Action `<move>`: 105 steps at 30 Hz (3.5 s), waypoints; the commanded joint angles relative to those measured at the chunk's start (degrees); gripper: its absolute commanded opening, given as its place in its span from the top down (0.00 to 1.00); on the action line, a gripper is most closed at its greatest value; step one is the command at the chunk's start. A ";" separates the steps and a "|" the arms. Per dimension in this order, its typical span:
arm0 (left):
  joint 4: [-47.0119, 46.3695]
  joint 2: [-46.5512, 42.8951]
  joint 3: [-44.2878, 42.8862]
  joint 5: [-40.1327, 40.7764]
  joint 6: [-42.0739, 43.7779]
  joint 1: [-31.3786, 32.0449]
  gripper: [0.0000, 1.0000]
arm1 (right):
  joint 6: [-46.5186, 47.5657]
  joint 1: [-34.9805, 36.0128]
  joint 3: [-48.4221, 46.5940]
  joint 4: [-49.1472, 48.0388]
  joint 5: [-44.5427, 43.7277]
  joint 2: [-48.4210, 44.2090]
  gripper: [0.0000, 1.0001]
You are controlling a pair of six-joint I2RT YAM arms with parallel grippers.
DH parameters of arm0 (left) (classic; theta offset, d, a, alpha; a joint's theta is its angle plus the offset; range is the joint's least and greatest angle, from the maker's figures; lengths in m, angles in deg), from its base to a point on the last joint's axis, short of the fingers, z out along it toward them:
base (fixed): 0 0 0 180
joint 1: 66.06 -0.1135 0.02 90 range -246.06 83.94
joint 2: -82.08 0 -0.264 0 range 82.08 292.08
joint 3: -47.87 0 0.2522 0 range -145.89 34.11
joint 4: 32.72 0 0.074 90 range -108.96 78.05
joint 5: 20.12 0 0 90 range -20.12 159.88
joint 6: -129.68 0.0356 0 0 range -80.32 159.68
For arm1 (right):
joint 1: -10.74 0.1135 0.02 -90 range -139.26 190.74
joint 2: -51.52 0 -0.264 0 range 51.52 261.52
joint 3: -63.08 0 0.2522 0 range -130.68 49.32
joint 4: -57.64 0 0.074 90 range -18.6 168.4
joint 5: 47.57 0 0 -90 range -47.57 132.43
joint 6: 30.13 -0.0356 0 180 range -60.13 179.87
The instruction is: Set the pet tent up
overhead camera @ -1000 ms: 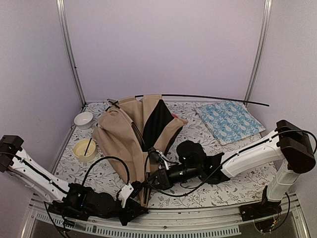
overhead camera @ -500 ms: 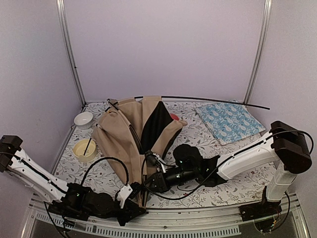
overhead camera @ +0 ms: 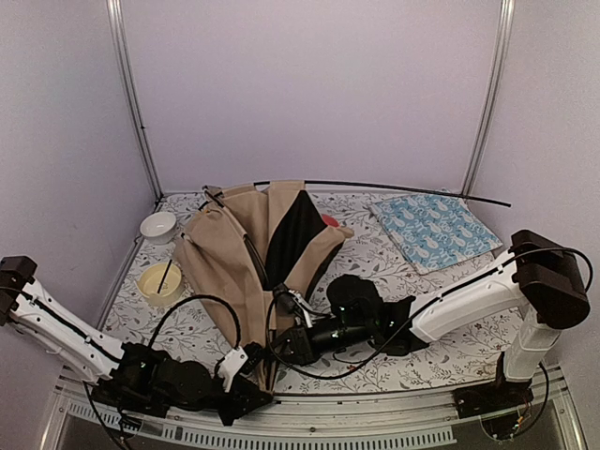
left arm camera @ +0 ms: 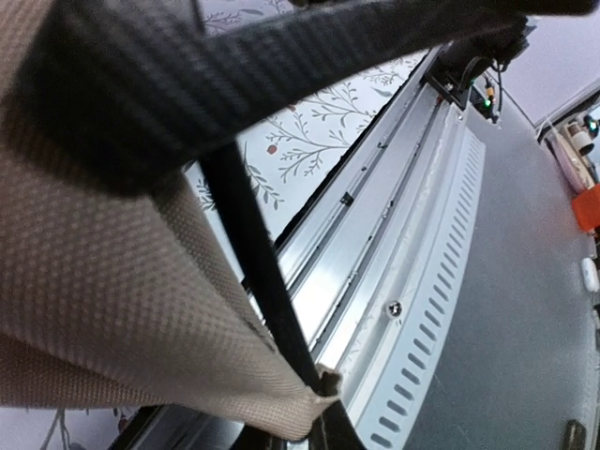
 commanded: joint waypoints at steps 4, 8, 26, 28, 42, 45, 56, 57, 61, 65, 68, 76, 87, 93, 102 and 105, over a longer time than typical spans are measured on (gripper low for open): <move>3.68 -2.61 -1.92 -8.79 -0.83 0.88 0.64 | -3.59 -1.08 -0.62 -5.21 -9.38 1.03 1.00; 7.64 -5.26 -3.29 -6.25 -1.07 0.78 0.56 | -4.27 -1.00 1.28 -5.44 -9.75 0.42 1.00; 24.43 -17.93 -2.29 9.51 -5.86 0.42 0.54 | -2.96 -1.60 -3.44 0.06 -10.67 -2.74 1.00; 23.63 -14.52 -3.56 12.01 -4.82 0.45 0.51 | -2.66 -1.79 -5.27 1.07 -10.25 -2.76 1.00; 24.74 -9.31 -6.44 38.22 -5.27 0.45 0.53 | -3.96 -3.14 -12.95 4.99 -7.97 -2.31 1.00; 21.43 -9.83 -6.03 40.27 -1.65 0.45 0.56 | -4.12 -3.15 -14.27 5.87 -8.01 -2.18 1.00; 9.15 -13.55 -1.69 44.78 10.63 0.22 0.68 | -4.17 -3.28 -17.61 8.26 -7.97 -1.49 1.00; 9.03 -13.94 -1.37 45.01 10.88 0.19 0.69 | -4.16 -3.28 -17.75 8.40 -7.97 -1.39 1.00; 9.15 -15.35 -0.44 45.12 11.55 0.00 0.73 | -4.24 -3.27 -18.46 8.59 -7.82 -1.17 1.00; 8.35 -16.31 0.32 44.61 12.93 -0.05 0.73 | -4.26 -3.28 -19.14 8.77 -7.63 -0.67 1.00; 6.18 -16.24 0.91 43.70 15.14 -0.03 0.74 | -4.35 -3.29 -19.56 9.05 -7.53 -0.40 1.00; 2.41 -15.70 2.22 43.74 16.91 -0.73 0.76 | -4.09 -3.28 -19.56 9.56 -7.53 -0.28 1.00; -2.24 -14.70 3.02 40.55 20.75 -1.90 0.76 | -4.08 -3.28 -19.56 9.67 -7.71 -0.55 1.00; -2.77 -13.50 3.04 39.55 20.80 -2.27 0.78 | -4.08 -3.24 -19.56 9.71 -7.97 -0.81 1.00; -3.98 -12.41 3.25 39.94 20.59 -2.92 0.80 | -3.99 -3.28 -19.54 9.70 -7.95 -0.81 1.00; -4.11 -12.47 3.27 39.99 20.75 -3.07 0.88 | -4.08 -3.28 -19.56 9.65 -7.97 -0.82 1.00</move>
